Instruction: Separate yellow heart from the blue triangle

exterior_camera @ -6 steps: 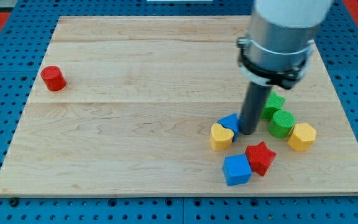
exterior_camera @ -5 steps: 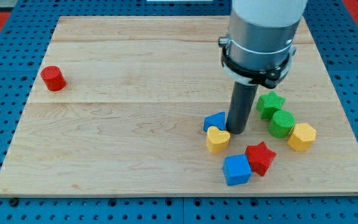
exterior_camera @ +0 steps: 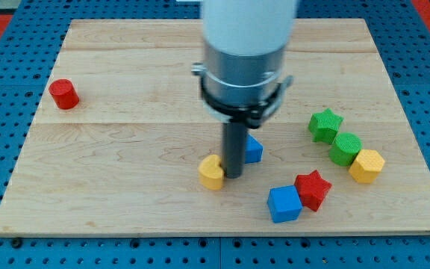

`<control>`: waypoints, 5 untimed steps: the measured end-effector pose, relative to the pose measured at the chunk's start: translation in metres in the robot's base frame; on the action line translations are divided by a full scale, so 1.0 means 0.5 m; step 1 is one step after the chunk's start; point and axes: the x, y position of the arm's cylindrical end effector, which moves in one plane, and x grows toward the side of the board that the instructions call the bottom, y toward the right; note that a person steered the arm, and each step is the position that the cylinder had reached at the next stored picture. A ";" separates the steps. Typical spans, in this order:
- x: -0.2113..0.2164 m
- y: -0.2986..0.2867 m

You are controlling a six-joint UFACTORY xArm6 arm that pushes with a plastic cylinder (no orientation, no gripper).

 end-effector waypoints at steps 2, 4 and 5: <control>-0.092 0.139; -0.028 0.125; -0.014 0.198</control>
